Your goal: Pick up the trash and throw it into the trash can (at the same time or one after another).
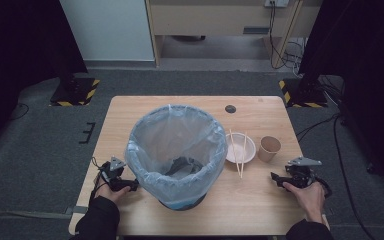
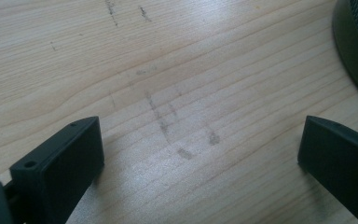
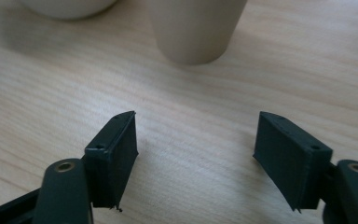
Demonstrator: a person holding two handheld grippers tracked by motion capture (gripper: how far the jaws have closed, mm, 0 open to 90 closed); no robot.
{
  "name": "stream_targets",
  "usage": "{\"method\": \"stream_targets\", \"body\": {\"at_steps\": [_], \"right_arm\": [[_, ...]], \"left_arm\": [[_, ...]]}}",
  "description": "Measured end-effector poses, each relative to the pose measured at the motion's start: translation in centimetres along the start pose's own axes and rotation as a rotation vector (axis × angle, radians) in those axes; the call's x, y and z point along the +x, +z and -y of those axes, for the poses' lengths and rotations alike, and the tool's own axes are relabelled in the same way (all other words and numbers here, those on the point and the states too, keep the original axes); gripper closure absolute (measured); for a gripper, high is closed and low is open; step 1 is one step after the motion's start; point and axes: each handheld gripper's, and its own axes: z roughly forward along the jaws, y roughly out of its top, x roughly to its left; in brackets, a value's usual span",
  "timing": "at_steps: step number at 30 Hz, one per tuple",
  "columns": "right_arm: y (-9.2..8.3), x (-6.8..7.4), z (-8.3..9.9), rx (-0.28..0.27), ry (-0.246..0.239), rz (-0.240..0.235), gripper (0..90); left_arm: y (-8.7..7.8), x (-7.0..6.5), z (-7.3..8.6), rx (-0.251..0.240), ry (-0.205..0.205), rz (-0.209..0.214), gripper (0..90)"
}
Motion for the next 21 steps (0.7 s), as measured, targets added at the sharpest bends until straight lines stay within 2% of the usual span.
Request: {"method": "stream_targets", "body": {"at_steps": [3,7,8,9,10,15,16,19,21], "right_arm": [[-1.1,-0.3,-0.5,-0.069,0.034,0.026,31.0],[-2.4,-0.7,-1.0,-0.152,0.113,0.054,27.3],[-2.4,-0.7,-1.0,-0.152,0.113,0.054,27.3],[-2.9,-0.9,-1.3,-0.182,0.135,0.064,27.9],[-2.9,-0.9,-1.3,-0.182,0.135,0.064,27.9],[-4.4,-1.0,-2.3,-0.266,0.156,0.087,28.6],[-4.4,-1.0,-2.3,-0.266,0.156,0.087,28.6],[-5.0,-1.0,-3.2,-0.334,0.193,0.09,27.4],[-5.2,-0.9,-3.7,-0.35,0.195,0.098,27.6]], "left_arm": [[0.0,0.0,0.0,0.0,-0.001,0.0,0.0],[0.0,-0.3,0.0,-0.003,-0.004,-0.006,0.0],[0.0,-0.3,0.0,-0.003,-0.004,-0.006,0.0],[0.0,-0.3,0.0,-0.004,-0.006,-0.006,0.0],[0.0,-0.3,0.0,-0.004,-0.006,-0.006,0.0],[0.0,-0.3,0.0,-0.004,-0.006,-0.006,0.0],[0.0,-0.3,0.0,-0.004,-0.006,-0.006,0.0],[0.0,-0.3,0.0,-0.004,-0.006,-0.005,0.0],[0.0,-0.3,0.0,-0.004,-0.006,-0.005,0.0]]}}
